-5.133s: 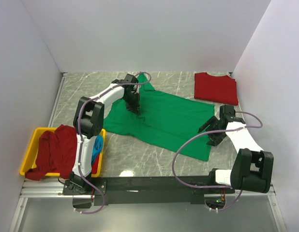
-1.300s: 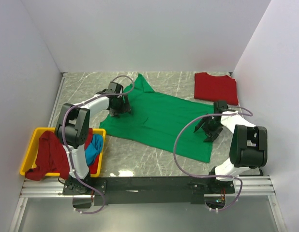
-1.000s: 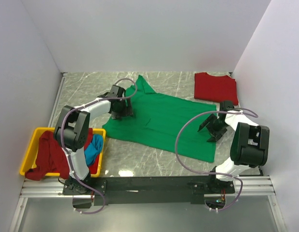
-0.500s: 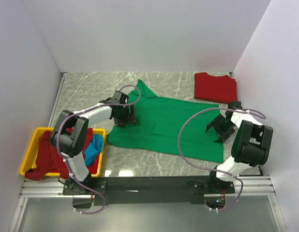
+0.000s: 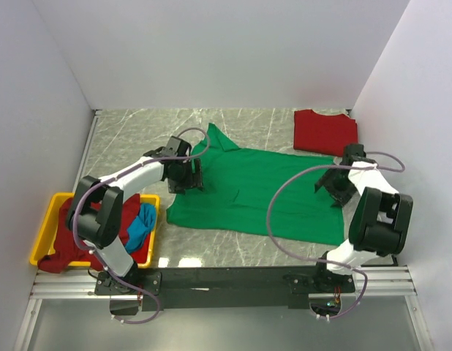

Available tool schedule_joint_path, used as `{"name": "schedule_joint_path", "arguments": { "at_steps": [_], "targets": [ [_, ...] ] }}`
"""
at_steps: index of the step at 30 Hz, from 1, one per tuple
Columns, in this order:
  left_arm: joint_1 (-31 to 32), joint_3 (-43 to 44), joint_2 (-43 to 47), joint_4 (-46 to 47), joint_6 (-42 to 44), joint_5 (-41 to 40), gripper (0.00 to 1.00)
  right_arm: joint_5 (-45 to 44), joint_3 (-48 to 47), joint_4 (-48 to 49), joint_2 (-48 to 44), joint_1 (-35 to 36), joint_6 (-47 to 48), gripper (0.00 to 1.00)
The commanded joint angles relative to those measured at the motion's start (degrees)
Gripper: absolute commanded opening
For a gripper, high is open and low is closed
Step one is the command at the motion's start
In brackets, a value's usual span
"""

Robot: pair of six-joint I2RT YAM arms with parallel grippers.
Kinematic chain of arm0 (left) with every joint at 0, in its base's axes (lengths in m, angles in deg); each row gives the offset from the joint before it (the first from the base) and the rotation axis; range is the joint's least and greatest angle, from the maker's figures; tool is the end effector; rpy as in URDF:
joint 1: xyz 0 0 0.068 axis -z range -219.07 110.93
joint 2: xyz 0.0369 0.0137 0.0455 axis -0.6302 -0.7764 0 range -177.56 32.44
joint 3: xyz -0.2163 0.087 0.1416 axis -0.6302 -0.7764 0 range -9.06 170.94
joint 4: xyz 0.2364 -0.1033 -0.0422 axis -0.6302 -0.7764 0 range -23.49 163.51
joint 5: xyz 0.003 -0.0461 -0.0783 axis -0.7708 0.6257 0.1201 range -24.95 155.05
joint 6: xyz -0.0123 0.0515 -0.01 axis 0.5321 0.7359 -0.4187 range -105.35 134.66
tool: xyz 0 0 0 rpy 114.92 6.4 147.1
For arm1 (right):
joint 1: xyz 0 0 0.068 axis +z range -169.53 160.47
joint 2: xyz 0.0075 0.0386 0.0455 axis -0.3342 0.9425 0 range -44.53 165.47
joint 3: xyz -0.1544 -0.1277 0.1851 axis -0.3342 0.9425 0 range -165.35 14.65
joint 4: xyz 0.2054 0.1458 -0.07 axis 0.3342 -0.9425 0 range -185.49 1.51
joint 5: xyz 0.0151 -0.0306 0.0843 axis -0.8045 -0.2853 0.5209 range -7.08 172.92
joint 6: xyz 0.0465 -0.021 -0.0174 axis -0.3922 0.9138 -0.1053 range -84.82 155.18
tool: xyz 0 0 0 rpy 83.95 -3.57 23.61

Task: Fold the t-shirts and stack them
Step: Fold the tshirt

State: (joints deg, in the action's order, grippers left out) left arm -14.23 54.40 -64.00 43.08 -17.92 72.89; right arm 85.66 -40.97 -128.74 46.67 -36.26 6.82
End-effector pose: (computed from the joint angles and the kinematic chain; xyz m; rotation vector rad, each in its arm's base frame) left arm 0.3035 -0.1458 0.1951 -0.1416 2.7567 -0.4789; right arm 0.2748 -0.0809 0.1774 1.1036 2.6804 0.1055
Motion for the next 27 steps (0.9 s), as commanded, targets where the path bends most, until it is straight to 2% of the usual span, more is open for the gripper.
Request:
{"name": "schedule_joint_path", "arguments": {
  "at_steps": [1,6,11,21,27],
  "targets": [
    [0.12,1.40,2.14,0.72,-0.12,-0.37,0.79,-0.46,-3.71,-0.09,-6.29,5.03,0.77,0.78],
    [0.12,-1.93,2.05,5.90,-1.44,1.65,0.79,2.96,-3.28,2.19,-5.25,13.28,-1.87,0.78],
    [0.12,-4.22,0.30,10.48,-1.00,2.36,0.79,6.74,-0.73,6.66,-2.52,17.95,-3.81,0.78],
    [0.65,-13.35,2.13,12.86,-3.10,0.25,0.78,8.07,5.60,11.07,0.91,19.02,-1.79,0.78],
    [1.26,-19.60,6.08,12.33,-5.04,0.51,0.78,7.28,8.68,8.62,1.09,19.02,-1.43,0.78]
  ]
}}
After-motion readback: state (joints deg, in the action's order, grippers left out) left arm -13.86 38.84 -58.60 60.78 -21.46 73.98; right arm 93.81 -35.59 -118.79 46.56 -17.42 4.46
